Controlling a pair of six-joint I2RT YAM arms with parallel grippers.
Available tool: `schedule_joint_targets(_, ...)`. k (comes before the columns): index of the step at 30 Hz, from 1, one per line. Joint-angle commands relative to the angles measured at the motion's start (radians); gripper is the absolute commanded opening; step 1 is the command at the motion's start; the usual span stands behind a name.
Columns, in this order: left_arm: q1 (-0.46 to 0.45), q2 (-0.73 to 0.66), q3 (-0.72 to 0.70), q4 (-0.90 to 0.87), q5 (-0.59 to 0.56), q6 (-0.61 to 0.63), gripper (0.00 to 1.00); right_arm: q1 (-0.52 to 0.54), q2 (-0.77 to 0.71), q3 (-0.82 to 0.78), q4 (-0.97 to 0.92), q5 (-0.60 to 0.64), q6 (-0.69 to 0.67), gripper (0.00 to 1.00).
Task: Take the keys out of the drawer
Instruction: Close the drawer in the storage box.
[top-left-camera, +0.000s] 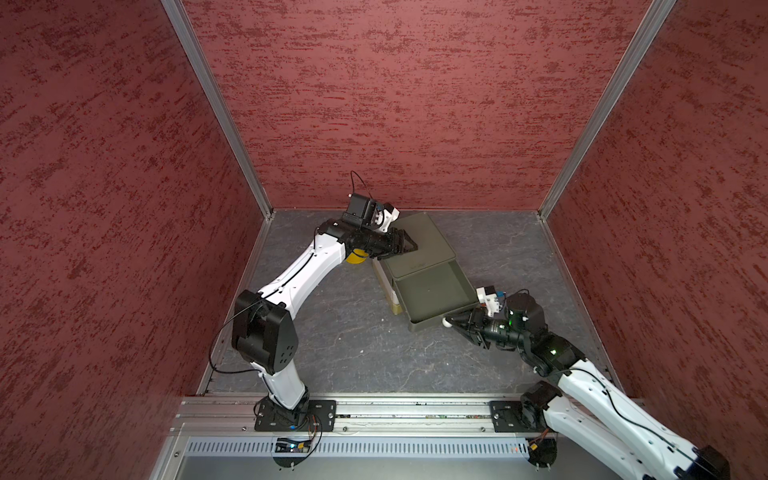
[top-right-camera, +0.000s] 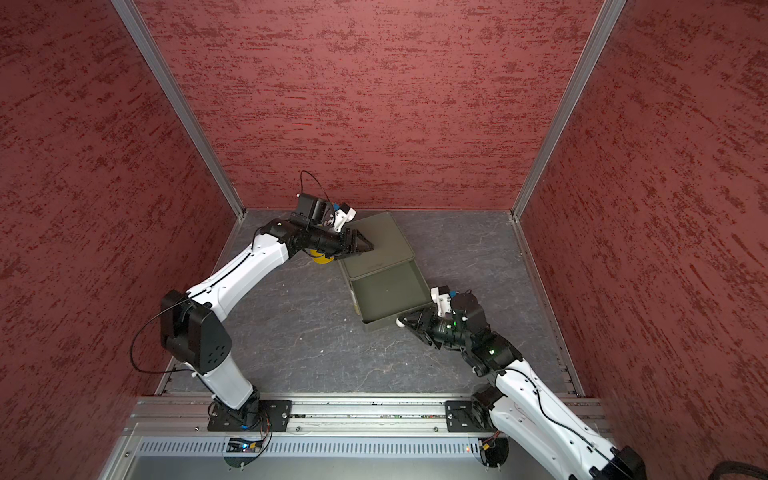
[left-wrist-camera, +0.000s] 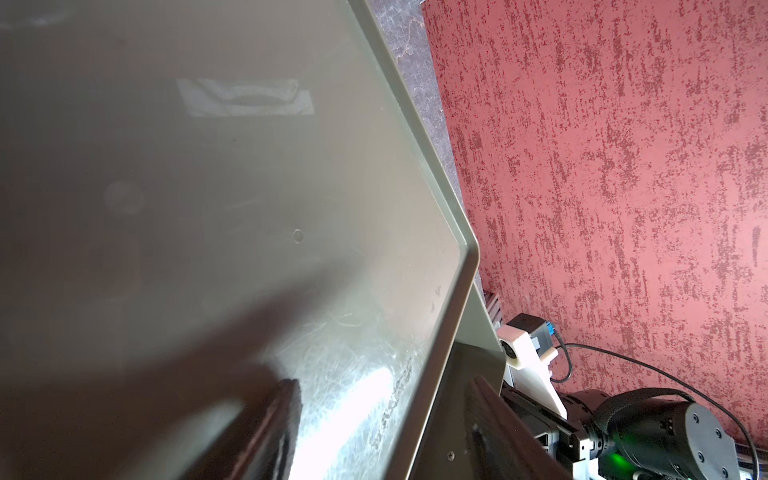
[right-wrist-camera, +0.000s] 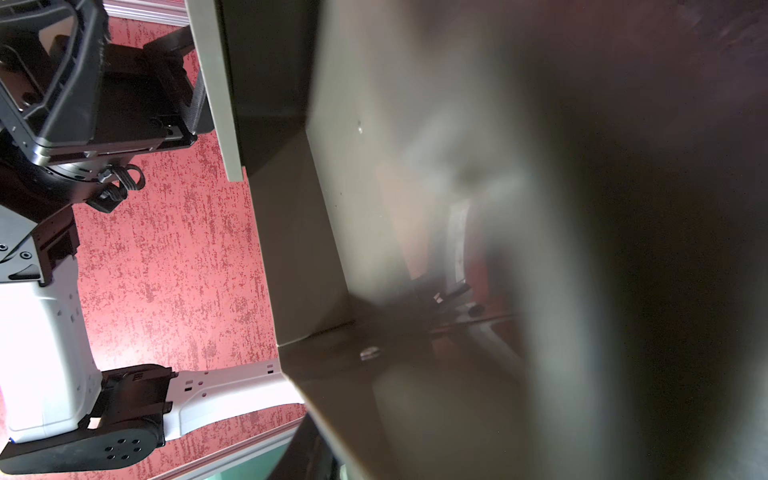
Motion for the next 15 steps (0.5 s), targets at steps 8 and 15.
schedule_joint_targets(8,0.010,0.018,-0.012,-0.045,-0.008,0.019,0.66,-0.006,0.119,0.012,0.098,0.129,-0.005,0.28)
schedule_joint_targets(15,0.010,0.019,-0.013,-0.048,-0.010,0.020,0.66,-0.006,0.195,0.052,0.125,0.142,-0.032,0.28)
